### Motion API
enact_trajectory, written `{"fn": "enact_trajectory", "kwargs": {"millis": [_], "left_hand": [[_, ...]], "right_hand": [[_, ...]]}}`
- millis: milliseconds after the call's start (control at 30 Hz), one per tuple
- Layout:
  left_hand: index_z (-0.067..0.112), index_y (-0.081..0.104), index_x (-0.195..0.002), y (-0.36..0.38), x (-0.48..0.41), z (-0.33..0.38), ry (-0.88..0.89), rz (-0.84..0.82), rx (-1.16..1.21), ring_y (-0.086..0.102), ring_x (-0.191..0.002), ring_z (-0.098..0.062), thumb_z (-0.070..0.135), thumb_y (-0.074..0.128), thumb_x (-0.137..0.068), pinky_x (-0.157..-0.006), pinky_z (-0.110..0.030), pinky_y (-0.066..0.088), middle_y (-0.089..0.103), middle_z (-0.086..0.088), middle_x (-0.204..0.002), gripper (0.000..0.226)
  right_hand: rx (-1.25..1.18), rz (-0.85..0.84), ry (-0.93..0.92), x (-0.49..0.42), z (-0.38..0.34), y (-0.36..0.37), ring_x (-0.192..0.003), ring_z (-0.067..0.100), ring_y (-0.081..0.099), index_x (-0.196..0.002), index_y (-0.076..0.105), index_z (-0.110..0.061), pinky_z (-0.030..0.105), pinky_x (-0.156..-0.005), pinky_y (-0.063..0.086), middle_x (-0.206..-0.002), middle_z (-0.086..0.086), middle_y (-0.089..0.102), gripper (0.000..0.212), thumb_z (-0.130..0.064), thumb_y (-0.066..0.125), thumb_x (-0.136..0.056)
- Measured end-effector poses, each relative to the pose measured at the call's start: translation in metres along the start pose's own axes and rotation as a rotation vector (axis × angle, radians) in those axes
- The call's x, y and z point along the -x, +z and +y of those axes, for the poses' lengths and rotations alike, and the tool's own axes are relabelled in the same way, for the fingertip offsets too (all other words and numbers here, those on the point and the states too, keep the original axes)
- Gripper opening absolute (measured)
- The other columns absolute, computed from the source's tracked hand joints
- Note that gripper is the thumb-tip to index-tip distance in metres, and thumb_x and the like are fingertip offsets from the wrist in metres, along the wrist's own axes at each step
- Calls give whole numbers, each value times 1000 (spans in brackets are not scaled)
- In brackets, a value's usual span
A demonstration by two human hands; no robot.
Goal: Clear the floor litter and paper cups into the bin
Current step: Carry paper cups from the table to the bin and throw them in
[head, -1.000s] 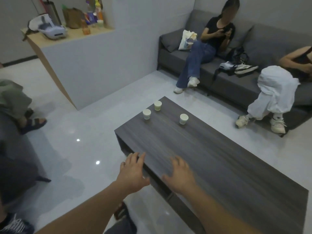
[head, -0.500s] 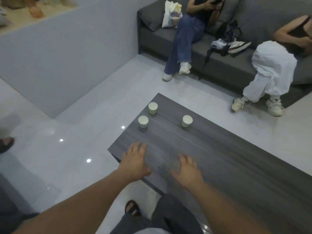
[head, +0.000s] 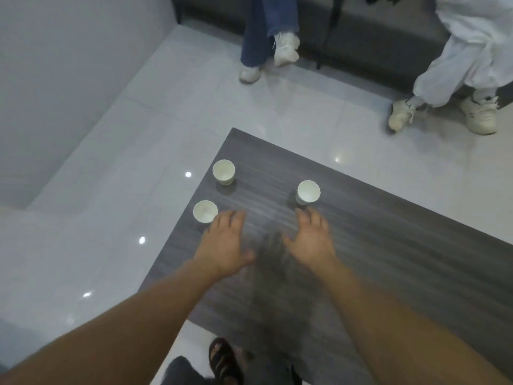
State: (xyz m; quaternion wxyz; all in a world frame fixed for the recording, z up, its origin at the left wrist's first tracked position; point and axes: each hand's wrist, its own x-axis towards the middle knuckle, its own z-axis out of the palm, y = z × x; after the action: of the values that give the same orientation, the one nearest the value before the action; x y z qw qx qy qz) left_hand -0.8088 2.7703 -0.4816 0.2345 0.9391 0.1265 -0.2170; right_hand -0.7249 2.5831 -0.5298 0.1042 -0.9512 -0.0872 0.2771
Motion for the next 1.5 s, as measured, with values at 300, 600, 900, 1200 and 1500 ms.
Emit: {"fn": "enact_trajectory", "kwargs": {"millis": [300, 600, 900, 1200, 1500], "left_hand": [[20, 18, -150, 64, -107, -14, 87, 14, 147, 20, -139, -21, 40, 67, -80, -115, -34, 24, 22, -3, -153, 88], [19, 23, -149, 102, -105, -32, 63, 4, 403, 30, -137, -17, 33, 74, -73, -110, -30, 32, 31, 0, -150, 92], [23, 48, -131, 95, -62, -93, 28, 17, 519, 54, -112, -11, 27, 76, -70, -91, -29, 47, 57, 7, -122, 67], [37, 23, -142, 100, 10, -169, -331, 59, 436, 50, -115, -14, 44, 79, -65, -94, -28, 45, 41, 6, -135, 96], [32, 35, -131, 47, 40, -191, -408, 172, 331, 53, -103, -17, 44, 78, -63, -82, -28, 49, 48, 4, -125, 81]], "right_hand": [[100, 101, 71, -159, 33, 19, -146, 38, 11, -152, 18, -30, 53, -110, 32, -160, 8, 7, 73, -44, 57, -91], [-396, 85, -92, -101, -1, 70, -124, 23, 48, -146, 39, -22, 26, -97, 35, -140, 9, 47, 72, -40, 70, -84], [-501, -238, -227, -46, -64, 91, -129, 10, 48, -149, 31, -34, 30, -105, 40, -143, -7, 51, 87, -81, 41, -76], [-20, -97, -545, -96, -175, 110, -145, 30, 11, -152, 17, -35, 45, -110, 31, -161, 3, 5, 90, -44, 71, -80], [166, -201, -371, -46, -158, 109, -124, 27, 41, -146, 33, -28, 37, -89, 46, -144, 3, 33, 64, -26, 60, -88]]}}
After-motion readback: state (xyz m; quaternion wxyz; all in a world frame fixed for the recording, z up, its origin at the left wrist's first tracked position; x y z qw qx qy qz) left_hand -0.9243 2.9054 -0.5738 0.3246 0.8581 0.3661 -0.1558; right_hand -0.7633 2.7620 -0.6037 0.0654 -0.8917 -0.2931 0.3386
